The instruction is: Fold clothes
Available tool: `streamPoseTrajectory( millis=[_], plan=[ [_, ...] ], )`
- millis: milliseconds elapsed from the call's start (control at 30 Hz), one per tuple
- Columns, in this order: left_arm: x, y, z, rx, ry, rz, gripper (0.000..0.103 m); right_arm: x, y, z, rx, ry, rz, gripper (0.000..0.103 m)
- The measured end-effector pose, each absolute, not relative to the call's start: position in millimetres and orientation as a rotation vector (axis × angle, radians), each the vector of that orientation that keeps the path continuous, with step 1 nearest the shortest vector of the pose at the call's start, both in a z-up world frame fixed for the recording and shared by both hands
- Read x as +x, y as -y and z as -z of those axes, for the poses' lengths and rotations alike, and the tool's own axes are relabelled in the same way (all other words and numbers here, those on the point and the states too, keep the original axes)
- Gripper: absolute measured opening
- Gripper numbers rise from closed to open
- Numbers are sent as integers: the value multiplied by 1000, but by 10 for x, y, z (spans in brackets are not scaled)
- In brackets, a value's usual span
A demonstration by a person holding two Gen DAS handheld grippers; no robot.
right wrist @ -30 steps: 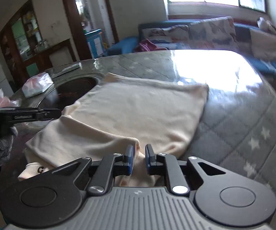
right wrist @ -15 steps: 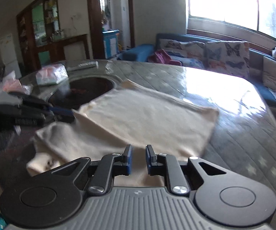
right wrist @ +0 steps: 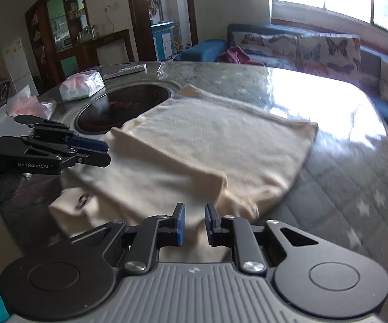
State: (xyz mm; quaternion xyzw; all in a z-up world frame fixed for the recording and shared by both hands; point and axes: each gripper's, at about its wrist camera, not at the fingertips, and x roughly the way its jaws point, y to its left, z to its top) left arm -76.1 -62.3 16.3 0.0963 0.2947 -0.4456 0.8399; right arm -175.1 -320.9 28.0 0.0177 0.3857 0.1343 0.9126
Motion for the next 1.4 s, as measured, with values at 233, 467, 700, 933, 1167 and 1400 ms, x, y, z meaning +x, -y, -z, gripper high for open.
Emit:
streamPoseTrajectory(
  millis=[233, 467, 700, 933, 1167, 1400],
  plan=[
    [-942, 770, -80, 290, -610, 1000, 39, -1796, 3217, -204, 71, -810, -276, 18],
    [-884, 682, -83, 260, -629, 1000, 3, -1889, 3170, -375, 61, -765, -301, 4],
    [-869, 574, -132, 239, -636, 1009, 5, -1880, 3142, -298, 46, -796, -287, 8],
    [-985, 717, -111, 306, -585, 1043, 23, -1822, 3210, -240, 61, -795, -260, 20],
    [-1008, 829, -22, 379, -554, 1055, 10, -1802, 3164, -221, 54, -789, -279, 6],
    [-974, 729, -91, 355, -546, 1070, 2, -1868, 3166, -327, 82, -782, -319, 3]
  ],
)
